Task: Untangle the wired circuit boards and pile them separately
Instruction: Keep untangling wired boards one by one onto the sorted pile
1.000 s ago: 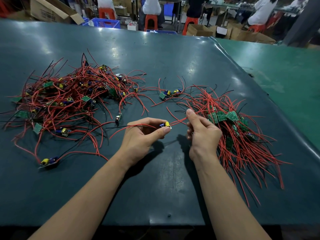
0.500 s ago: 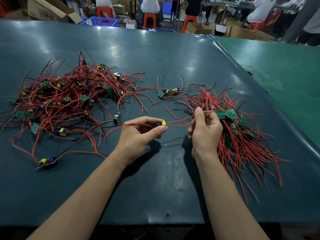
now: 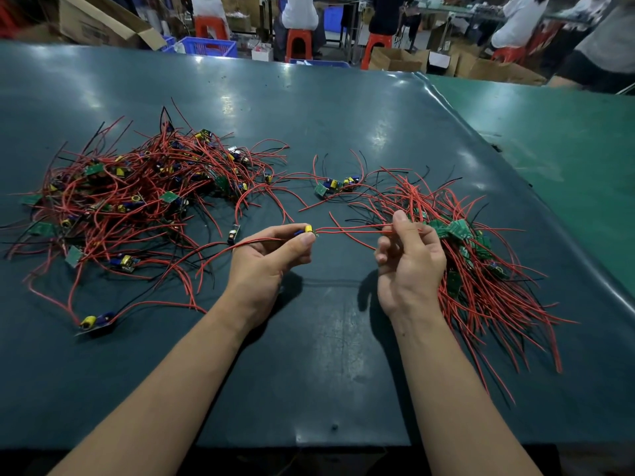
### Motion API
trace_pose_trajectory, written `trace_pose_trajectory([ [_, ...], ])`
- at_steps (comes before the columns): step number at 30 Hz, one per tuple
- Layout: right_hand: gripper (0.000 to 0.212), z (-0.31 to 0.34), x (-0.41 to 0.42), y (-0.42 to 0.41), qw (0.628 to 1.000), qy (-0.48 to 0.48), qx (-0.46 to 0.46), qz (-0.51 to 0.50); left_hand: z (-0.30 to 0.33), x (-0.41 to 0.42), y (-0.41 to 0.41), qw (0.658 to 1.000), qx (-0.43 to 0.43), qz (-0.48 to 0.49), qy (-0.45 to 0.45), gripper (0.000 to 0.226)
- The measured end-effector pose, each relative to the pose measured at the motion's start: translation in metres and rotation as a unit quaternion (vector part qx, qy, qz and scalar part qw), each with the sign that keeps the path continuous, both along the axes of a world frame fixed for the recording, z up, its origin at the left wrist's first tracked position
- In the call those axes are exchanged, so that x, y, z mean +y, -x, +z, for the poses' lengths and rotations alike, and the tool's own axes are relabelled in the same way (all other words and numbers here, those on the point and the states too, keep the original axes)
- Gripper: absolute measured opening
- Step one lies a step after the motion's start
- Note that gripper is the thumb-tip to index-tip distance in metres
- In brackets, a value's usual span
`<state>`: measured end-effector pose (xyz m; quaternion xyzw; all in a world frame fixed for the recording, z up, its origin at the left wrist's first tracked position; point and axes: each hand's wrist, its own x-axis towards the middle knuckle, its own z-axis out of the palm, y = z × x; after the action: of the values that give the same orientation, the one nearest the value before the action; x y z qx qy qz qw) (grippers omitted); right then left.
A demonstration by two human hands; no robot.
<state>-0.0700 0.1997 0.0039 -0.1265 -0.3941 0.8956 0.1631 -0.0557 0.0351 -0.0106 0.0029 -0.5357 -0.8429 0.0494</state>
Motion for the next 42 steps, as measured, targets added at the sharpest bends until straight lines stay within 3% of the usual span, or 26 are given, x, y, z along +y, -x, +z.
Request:
trace_pose_trajectory([
  [4, 0.023, 0.002, 0.001, -0.001, 1.0, -0.015, 0.008, -0.025, 0.001, 0.0, 0.001, 0.999, -0.007, 0.029, -0.019, 0.02],
  [7, 0.018, 0.002, -0.003, -0.001, 0.999, -0.009, -0.022, 0.048, 0.002, -0.001, 0.003, 0.998, -0.005, 0.054, -0.039, 0.02],
  [11, 0.008, -0.001, -0.019, -0.01, 0.957, -0.12, -0.068, 0.257, -0.001, -0.001, -0.003, 0.991, 0.046, 0.044, 0.119, 0.016],
  [13, 0.013, -0.004, -0.022, -0.012, 0.949, -0.15, -0.03, 0.276, -0.002, 0.0, -0.007, 0.982, 0.062, 0.013, 0.176, 0.018],
  [24, 0.022, -0.012, -0.018, -0.002, 0.974, -0.219, -0.036, 0.05, 0.003, 0.003, -0.008, 0.974, 0.05, 0.019, 0.221, 0.018],
  [28, 0.015, -0.016, -0.014, 0.0, 0.957, -0.286, -0.035, -0.012, 0.003, 0.003, -0.009, 0.971, 0.051, 0.013, 0.235, 0.018],
  [30, 0.009, -0.016, -0.015, 0.0, 0.955, -0.294, -0.038, -0.026, 0.004, 0.002, -0.009, 0.97, 0.052, 0.009, 0.239, 0.018],
  [42, 0.018, -0.01, -0.007, 0.001, 0.968, -0.242, -0.012, -0.064, 0.006, 0.001, -0.011, 0.97, 0.055, -0.002, 0.236, 0.018],
])
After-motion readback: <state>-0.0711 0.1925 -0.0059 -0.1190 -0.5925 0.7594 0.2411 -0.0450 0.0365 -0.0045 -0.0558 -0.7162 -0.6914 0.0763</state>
